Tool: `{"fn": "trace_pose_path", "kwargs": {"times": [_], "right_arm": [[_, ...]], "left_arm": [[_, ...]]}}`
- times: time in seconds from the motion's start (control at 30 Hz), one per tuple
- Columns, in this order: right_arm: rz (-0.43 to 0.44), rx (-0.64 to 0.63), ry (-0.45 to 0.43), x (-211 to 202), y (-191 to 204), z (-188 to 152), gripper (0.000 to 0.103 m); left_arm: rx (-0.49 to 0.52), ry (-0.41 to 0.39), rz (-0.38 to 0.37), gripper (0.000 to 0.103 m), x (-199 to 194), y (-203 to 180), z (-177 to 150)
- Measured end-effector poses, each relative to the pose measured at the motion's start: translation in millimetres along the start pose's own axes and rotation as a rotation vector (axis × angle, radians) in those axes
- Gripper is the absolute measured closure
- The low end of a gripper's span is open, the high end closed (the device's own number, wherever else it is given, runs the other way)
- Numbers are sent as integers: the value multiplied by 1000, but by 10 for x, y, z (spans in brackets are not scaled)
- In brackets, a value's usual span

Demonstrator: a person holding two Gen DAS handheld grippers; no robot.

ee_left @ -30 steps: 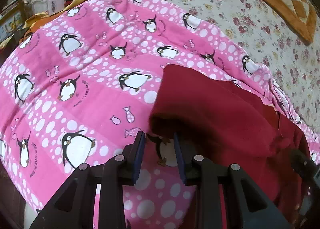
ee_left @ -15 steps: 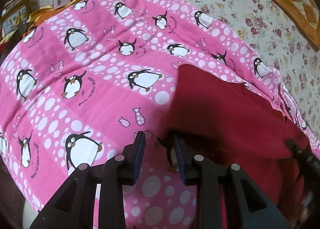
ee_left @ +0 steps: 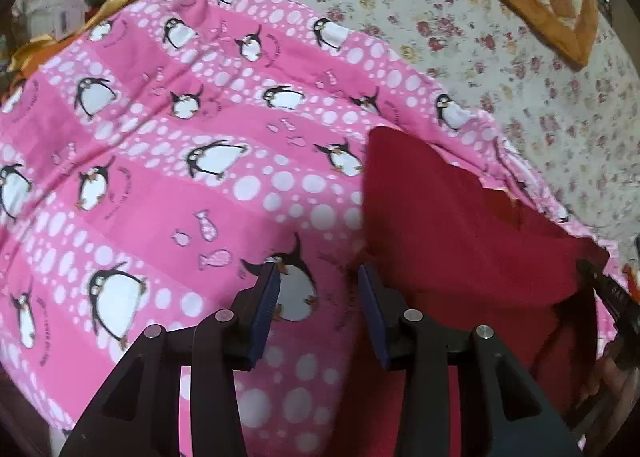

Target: Fold small clothes

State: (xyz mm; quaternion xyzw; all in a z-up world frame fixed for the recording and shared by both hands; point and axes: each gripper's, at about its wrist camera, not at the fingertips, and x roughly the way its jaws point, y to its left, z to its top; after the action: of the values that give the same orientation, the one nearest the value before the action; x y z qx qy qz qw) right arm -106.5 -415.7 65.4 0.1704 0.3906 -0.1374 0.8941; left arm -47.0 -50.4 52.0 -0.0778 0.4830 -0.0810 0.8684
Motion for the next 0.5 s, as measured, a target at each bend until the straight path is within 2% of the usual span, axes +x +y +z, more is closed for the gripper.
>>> {"fn": "trace_pose_path", "kwargs": {"times": [0.07,0.17,0.33,0.4,0.5], "right_arm": [[-18,16,45,111,-128,-87,94],[-9,48,101,227,-257,-179,94],[-19,33,108,241,-232,-182,94],[-26,21,119,276,-205,-206,94],[-18,32,125,274,-214,-226,94]], "left_arm": [[-15,19,19,83,43,33,-1],[-39,30,5,83,58,77,-3],[-85,-18,-133,83,19,27,62],[-94,5,-166,83,129,-39,117],[-93,61,-166,83,370,-125,150]]}}
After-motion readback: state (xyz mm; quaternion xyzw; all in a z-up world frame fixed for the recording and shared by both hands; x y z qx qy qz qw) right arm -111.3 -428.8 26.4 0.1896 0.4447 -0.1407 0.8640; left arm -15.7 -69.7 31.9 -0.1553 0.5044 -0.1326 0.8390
